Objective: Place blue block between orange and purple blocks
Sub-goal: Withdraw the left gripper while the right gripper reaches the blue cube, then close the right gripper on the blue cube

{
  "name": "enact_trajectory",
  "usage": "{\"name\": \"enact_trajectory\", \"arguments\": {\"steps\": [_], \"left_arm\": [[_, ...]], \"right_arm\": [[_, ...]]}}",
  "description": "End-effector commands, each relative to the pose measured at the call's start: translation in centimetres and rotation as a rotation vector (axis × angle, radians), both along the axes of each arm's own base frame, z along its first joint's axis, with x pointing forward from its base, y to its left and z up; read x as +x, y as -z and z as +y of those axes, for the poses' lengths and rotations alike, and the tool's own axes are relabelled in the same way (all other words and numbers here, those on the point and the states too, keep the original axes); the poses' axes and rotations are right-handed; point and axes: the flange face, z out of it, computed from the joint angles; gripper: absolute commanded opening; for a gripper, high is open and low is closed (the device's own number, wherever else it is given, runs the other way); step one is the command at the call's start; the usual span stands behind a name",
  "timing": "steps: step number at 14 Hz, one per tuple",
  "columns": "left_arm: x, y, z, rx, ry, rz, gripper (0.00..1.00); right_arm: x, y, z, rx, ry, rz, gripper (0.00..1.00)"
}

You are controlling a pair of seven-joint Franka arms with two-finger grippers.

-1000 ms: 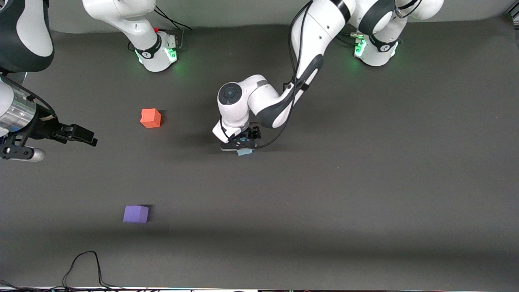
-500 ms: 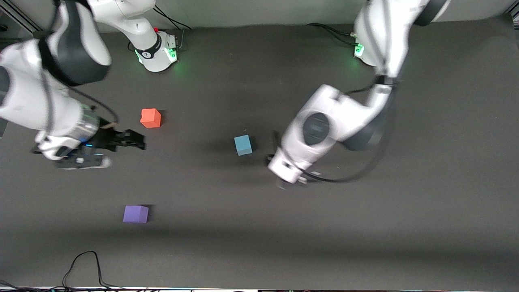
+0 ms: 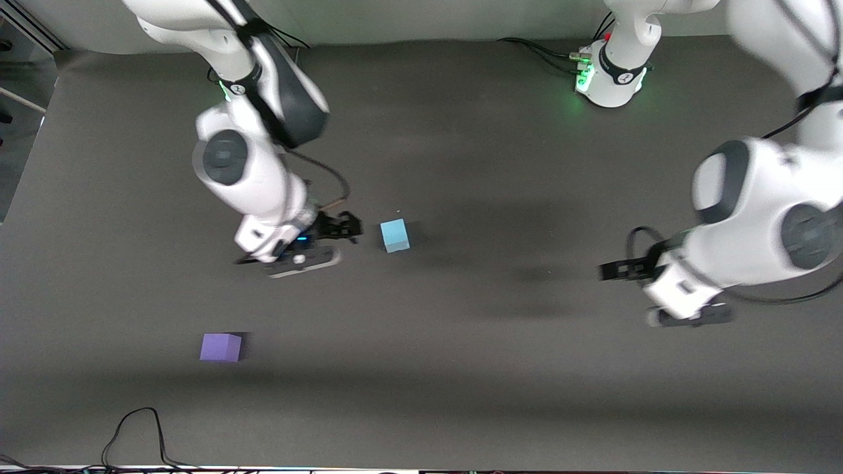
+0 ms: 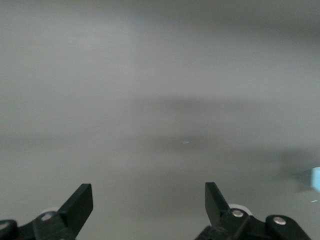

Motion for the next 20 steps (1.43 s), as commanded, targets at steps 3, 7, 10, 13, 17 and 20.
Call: {"name": "enact_trajectory", "arguments": {"steps": [3, 7, 10, 13, 17, 20], "left_arm": [[-5.4, -6.9, 5.1, 0.05, 0.078, -0.024, 1.0], [-7.9, -11.1, 6.5, 0.101, 0.123, -0.04, 1.0], [-8.9, -12.9, 6.8, 0.103, 0.174, -0.043, 1.0], [-9.3, -14.5, 6.8, 0.113, 0.179, -0.066, 1.0], [-9.6, -15.2, 5.9, 0.113, 0.19, -0.053, 1.0], [-9.4, -15.0, 6.2, 0.104, 0.166, -0.058, 1.0]], "right_arm": [[-3.6, 10.2, 5.5, -0.012, -0.024, -0.02, 1.0], [-6.5, 15.8, 4.6, -0.019, -0.023, -0.052, 1.0], [-7.3, 17.8, 4.5, -0.015, 0.043, -0.06, 1.0], [-8.3, 17.9, 5.6, -0.017, 0.053, -0.048, 1.0], [-8.2, 16.8, 5.3, -0.023, 0.057, -0.033, 1.0], [-8.4, 16.3, 5.4, -0.022, 0.07, -0.027, 1.0]]}}
